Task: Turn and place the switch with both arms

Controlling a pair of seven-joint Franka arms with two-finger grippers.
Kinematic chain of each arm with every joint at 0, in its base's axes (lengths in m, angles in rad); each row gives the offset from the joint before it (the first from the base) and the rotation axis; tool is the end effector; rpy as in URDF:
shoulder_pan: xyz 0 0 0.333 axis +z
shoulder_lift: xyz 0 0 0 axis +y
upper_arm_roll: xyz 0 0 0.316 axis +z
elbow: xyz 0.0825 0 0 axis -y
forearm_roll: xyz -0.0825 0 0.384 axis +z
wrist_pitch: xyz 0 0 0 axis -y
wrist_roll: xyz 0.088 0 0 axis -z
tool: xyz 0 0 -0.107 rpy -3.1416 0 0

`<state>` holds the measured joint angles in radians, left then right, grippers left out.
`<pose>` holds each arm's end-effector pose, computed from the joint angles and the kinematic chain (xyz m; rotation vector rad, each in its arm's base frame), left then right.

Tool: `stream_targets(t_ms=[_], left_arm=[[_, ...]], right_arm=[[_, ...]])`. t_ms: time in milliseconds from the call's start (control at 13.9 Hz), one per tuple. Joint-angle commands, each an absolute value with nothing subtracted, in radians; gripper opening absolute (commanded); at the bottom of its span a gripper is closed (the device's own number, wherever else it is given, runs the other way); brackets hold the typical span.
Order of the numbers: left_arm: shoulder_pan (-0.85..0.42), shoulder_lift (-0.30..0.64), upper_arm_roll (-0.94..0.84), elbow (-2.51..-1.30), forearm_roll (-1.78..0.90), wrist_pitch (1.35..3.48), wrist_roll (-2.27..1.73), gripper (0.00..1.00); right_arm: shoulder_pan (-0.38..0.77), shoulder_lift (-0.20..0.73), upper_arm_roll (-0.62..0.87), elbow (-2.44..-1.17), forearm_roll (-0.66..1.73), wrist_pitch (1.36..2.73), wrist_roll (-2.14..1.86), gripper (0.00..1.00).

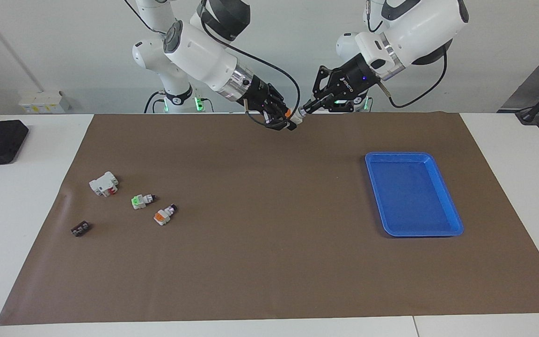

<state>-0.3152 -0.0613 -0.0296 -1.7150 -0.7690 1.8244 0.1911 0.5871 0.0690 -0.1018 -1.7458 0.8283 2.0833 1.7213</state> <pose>0.5071 -0.2429 0.6361 2.3242 -0.4714 0.1294 0.5248 0.3205 0.5657 -1.7581 1.7374 0.7399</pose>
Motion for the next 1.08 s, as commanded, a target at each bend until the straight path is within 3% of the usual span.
stream_targets(t_ms=[0, 287, 1004], left_arm=[[-0.333, -0.103, -0.025, -1.776, -0.746, 1.813, 0.126, 0.00], [-0.334, -0.113, -0.026, -1.790, -0.746, 1.809, 0.007, 0.00], [-0.334, -0.110, -0.049, -1.779, -0.747, 1.815, -0.746, 0.00]], right_arm=[[0.586, 0.072, -0.107, -1.727, 0.848, 2.098, 1.732, 0.00], [0.586, 0.072, -0.107, -1.727, 0.848, 2.098, 1.732, 0.00], [0.586, 0.071, -0.107, -1.727, 0.848, 2.094, 1.733, 0.00]])
